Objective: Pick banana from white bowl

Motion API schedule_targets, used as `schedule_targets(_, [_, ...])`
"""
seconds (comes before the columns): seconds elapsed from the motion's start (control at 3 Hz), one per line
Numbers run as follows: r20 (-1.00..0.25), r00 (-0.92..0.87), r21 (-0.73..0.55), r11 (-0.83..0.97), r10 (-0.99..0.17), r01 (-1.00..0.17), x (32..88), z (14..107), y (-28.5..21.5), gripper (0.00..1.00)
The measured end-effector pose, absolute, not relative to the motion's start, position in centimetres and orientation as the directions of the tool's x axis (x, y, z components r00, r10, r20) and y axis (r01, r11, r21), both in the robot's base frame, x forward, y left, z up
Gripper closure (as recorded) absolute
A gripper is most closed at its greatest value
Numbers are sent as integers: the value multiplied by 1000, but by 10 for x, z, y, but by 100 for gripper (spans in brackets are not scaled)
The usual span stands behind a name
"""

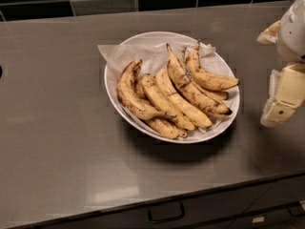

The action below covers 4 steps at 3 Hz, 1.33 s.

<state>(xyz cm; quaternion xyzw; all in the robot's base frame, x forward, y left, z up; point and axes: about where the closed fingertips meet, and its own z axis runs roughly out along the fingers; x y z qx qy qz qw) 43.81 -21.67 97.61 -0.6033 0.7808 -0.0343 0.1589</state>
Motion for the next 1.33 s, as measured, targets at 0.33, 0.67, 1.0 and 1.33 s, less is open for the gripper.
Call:
schedule_targets(0.33, [-208, -219, -248, 268, -953, -931, 439, 976, -215, 0])
schedule_targets(0.67, [-258, -194, -264, 262, -946, -928, 456, 976, -197, 0])
schedule_targets(1.0, [-319, -149, -279, 244, -936, -929, 482, 978, -173, 0])
schedule_targets(1.33, [-431, -148, -251, 276, -890, -928, 507, 969, -156, 0])
